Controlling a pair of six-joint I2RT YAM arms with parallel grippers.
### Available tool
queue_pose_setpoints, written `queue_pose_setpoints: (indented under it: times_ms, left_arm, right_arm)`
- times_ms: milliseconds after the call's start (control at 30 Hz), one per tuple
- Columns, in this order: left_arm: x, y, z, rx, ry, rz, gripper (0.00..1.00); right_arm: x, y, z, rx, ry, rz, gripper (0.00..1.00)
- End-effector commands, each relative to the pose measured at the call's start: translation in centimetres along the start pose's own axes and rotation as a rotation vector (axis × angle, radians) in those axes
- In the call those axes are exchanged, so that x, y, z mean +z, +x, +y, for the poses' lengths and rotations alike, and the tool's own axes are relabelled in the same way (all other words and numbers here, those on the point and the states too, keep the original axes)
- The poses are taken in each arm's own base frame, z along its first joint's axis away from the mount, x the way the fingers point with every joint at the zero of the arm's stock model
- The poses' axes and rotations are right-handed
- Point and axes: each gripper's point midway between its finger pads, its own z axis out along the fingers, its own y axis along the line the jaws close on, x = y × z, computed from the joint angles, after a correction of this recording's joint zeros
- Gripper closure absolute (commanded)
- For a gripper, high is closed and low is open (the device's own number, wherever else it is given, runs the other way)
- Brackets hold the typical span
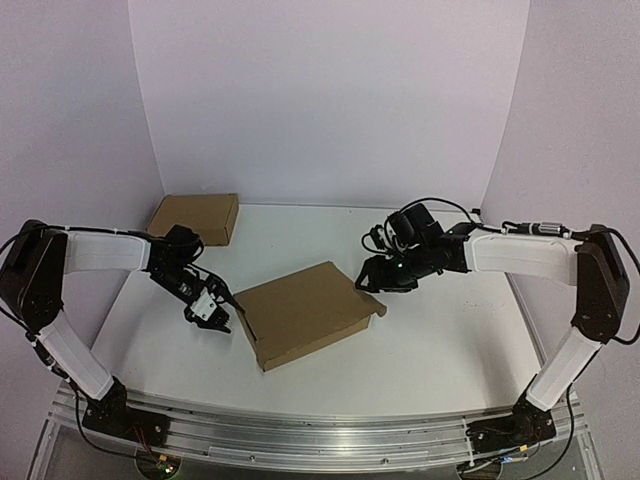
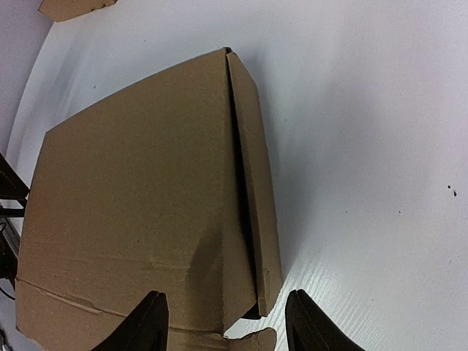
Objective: Fold the paper box
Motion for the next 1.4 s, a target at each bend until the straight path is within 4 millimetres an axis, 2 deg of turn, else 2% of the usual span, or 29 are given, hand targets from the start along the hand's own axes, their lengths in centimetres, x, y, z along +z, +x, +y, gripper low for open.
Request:
queue_pose_setpoints:
  times_ms: [0,100,200,333,433,567,733,833,967,1067,1233,1367]
  left_arm:
    - [0.5,-0.4,-0.7,0.274,0.022,-0.018,0.46]
    - [0.2,-1.3,-0.4,0.265,0.011,-0.047,0.44]
    - [-0.4,-2.7,0.5,0.238,-0.003,-0.079,0.39]
    - [-1.0,-3.8,0.6,0.221,0.023,-0.101,0.30]
    - [-1.4,-4.8,0.9,0.200,0.022,-0.129,0.25]
    - [-1.1,-7.0,2.0,0.123,0.018,-0.185,0.24]
    - [-1.1,-10.4,1.9,0.001,0.052,-0.285,0.28]
    - [0.0,-12.0,1.5,-0.034,0.041,-0.295,0.28]
    - [1.9,-12.2,0.1,0.006,0.008,-0.258,0.24]
    - [2.4,-12.4,0.6,0.008,-0.017,-0.255,0.24]
    - [3.6,-11.5,2.0,0.011,-0.085,-0.221,0.30]
    - [4.3,-11.0,1.1,0.022,-0.079,-0.215,0.37]
  right_arm:
    - [1.2,1.1,-0.7,0.024,0.007,0.041,0.46]
    - [1.6,1.3,-0.9,0.024,0.015,0.051,0.46]
    - [1.7,1.3,-0.9,0.019,0.017,0.050,0.45]
    - [1.6,1.5,-1.0,0.023,0.019,0.057,0.45]
    - [1.4,1.9,-1.0,0.047,0.014,0.065,0.49]
    - [1.4,2.9,-1.1,0.083,0.003,0.095,0.51]
    - [0.3,2.8,-0.9,0.090,0.006,0.087,0.41]
    - [-0.3,3.0,-1.0,0.088,0.016,0.098,0.37]
    - [-1.1,4.1,-1.1,0.104,0.023,0.139,0.33]
    - [-1.7,4.8,-0.6,0.118,-0.003,0.180,0.29]
    - [-2.1,5.7,-0.2,0.140,-0.029,0.210,0.28]
    - [-1.9,6.1,-0.4,0.147,-0.024,0.222,0.30]
